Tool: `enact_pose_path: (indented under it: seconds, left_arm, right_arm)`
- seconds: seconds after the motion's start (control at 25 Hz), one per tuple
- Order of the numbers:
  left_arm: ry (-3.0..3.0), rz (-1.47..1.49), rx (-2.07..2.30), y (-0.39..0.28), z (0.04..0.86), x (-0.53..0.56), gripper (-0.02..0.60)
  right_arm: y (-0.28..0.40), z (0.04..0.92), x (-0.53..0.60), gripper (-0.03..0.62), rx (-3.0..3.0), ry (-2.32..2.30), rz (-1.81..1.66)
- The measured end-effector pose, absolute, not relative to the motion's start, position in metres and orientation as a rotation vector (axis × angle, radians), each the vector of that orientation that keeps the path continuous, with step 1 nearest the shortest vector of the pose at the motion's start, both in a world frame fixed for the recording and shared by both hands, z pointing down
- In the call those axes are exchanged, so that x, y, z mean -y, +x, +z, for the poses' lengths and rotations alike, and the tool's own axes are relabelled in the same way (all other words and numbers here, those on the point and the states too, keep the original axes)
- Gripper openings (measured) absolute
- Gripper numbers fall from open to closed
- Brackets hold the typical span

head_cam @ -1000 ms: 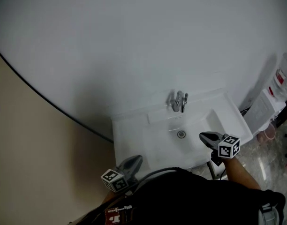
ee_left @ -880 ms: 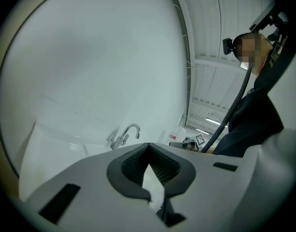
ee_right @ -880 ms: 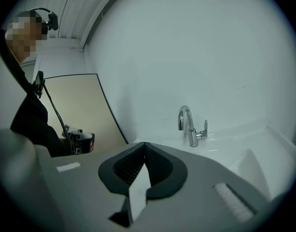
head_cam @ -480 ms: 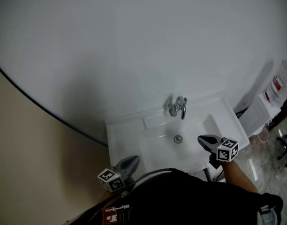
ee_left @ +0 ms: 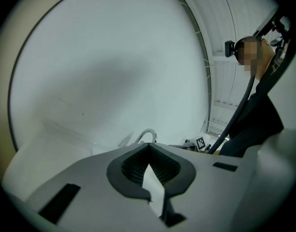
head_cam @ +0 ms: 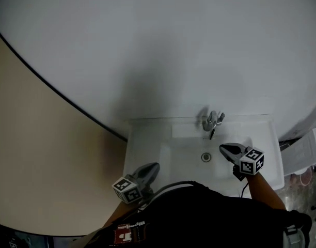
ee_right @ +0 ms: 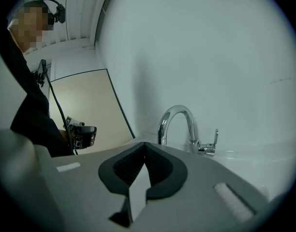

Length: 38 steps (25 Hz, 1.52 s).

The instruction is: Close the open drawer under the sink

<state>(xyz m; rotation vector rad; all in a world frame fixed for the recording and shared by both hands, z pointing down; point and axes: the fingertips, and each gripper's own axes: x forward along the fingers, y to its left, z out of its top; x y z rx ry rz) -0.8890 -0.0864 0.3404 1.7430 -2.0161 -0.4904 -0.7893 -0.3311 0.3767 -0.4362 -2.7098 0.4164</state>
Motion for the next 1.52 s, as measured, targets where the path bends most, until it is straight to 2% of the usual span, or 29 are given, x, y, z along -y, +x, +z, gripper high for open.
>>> enact_pose_path:
  seconds: [0.28,0.64,0.88,1.12,1.52]
  left_arm:
    - [1.666,-0.461,2.067,-0.904,0.344,0.044,-0.003]
    - [1.928,-0.380,1.793,-0.925,0.365,0.038,-0.003]
    - [2.086,-0.366,1.544,-0.892,0.370,0.068,-0.003]
    - [2.177,-0.262,1.385,-0.826,0.377,0.102,-0.003]
    - [2.235,-0.103,1.184,-0.646,0.404,0.181,-0.003]
  right_arm:
    - [-0.809,0.379,0.306,0.002,2.695,-0.458,0.442]
    - [-0.788,0.363,0.288,0.002,2.746,-0.058,0.489]
    - [-0.698,0.368,0.290,0.002,2.719,0.305,0.563]
    - [-0.608,0.384,0.306,0.002,2.717,0.510,0.592]
    - [-0.435,0.425,0.342,0.002,2.713,0.681,0.606]
